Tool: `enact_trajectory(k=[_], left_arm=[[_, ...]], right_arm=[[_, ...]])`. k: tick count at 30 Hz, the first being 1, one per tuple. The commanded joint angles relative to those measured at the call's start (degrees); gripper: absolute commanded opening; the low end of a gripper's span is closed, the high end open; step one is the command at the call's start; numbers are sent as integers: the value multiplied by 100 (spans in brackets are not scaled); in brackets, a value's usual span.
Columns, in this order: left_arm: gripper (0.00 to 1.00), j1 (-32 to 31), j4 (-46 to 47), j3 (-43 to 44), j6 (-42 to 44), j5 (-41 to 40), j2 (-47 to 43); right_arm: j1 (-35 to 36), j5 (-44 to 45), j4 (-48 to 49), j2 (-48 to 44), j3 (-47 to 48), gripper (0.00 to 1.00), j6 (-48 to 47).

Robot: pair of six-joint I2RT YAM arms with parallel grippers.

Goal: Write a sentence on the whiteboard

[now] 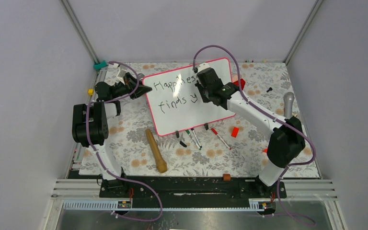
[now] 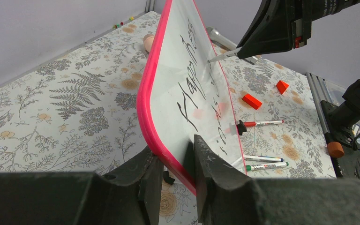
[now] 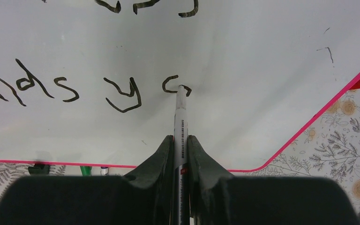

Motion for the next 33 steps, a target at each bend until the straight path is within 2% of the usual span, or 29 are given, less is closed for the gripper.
enact_trajectory(k=[1, 13, 24, 33], left_arm=[[0, -157, 448, -200, 897, 1652, 74], [0, -159, 450, -191, 888, 1655, 76], [0, -157, 443, -198, 895, 1650, 75], [0, -160, 449, -209, 918, 1652, 65]], right_arm=[[-46, -252, 326, -65, 149, 0, -77], [-45, -271, 555, -279, -11, 0, -172], [-49, -54, 1062, -1096, -665, 0, -196], [-111, 321, 600, -855, -467, 0, -163]])
